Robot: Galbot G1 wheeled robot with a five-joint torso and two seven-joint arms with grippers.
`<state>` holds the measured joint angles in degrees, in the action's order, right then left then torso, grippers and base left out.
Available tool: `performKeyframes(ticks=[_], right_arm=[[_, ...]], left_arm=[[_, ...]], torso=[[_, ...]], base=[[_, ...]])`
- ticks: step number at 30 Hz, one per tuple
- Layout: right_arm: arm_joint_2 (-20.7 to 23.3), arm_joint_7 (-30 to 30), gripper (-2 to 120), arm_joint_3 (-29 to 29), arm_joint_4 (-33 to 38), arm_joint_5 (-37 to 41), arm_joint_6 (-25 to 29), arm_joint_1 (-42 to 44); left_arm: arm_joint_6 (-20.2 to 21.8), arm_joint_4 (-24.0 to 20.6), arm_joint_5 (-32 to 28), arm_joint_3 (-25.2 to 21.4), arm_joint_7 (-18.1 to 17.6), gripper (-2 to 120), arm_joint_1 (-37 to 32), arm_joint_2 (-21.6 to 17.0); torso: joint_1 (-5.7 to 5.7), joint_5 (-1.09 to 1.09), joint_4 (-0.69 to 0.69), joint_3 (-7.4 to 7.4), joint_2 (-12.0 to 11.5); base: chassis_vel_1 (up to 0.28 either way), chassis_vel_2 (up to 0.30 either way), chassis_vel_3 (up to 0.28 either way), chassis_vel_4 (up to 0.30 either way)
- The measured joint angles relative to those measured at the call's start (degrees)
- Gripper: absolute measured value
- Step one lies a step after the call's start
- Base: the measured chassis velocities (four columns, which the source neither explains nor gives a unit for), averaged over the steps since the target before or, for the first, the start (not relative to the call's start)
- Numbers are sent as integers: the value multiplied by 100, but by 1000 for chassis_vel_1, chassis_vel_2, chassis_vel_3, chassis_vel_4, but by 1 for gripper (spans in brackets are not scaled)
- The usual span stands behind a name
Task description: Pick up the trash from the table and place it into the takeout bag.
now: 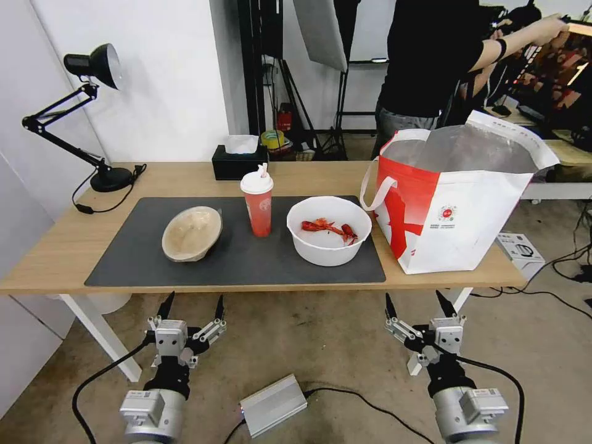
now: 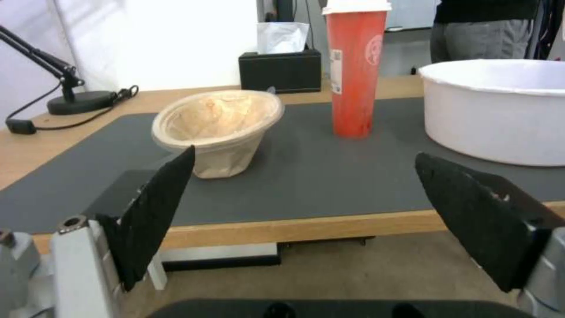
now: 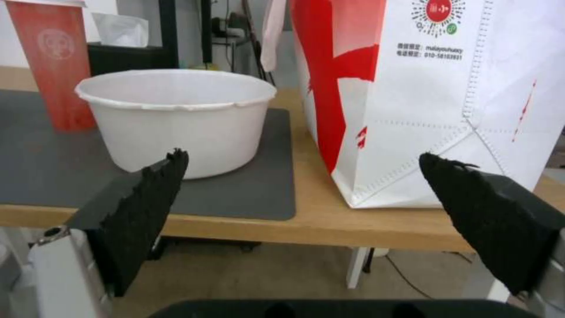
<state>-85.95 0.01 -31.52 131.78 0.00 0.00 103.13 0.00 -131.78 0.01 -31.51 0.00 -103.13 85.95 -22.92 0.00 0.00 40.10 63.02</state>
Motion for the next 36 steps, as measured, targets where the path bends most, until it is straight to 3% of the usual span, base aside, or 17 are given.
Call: performKeyframes(ticks=[18,21,25,29,36], right_arm=[[0,0,100,0,0,0,-1,0],[20,7,100,-5,2,11,-49,-22],[296,208,100,-152,157,260,-763,-356],[521,386,100,-276,296,475,-1371,-638],[765,573,100,-379,417,721,-1955,-944]], left_arm=[[20,0,-4,0,-8,100,9,3],[250,-27,-91,9,-130,100,108,59],[1167,-164,-410,64,-629,100,530,323],[1211,-167,-390,83,-681,100,529,394],[1129,-166,-296,103,-742,100,442,427]], torso=[[0,0,0,0,0],[0,0,0,0,0],[-1,0,-1,0,0],[0,1,0,1,0],[0,2,-1,1,0]], base=[[0,0,0,0],[0,0,0,0],[0,0,0,0],[0,0,0,0],[0,0,0,0]])
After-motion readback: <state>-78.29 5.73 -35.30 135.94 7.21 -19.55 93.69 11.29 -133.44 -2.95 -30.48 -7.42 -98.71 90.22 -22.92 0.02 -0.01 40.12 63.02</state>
